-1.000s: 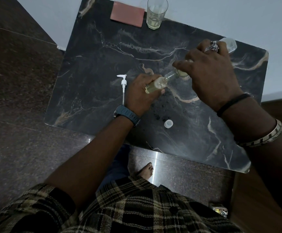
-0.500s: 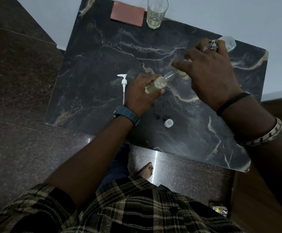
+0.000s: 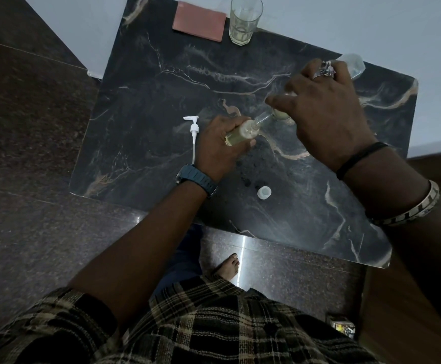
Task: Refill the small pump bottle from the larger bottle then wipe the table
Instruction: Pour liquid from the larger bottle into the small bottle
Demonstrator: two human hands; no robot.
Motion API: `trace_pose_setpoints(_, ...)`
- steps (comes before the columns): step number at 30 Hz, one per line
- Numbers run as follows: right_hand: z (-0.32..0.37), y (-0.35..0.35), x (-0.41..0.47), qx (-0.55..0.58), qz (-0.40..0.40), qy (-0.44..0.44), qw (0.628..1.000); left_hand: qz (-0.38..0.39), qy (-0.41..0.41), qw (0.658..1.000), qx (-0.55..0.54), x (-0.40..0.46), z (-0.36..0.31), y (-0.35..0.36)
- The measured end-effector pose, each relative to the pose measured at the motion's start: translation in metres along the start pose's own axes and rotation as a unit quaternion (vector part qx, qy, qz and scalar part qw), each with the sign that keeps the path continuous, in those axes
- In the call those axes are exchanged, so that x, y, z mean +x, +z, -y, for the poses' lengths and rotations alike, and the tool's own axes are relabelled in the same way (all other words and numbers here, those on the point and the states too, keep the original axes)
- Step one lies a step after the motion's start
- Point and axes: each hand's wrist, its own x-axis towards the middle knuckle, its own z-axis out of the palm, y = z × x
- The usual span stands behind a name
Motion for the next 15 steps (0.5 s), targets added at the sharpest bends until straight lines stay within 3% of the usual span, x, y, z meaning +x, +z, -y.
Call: trace_pose_setpoints(15, 0.0083, 0.0023, 0.0066, -0.005, 0.013, -0.011, 1.0, -0.005, 0.012, 1.0, -0.023, -0.0015, 0.0061, -0.0041)
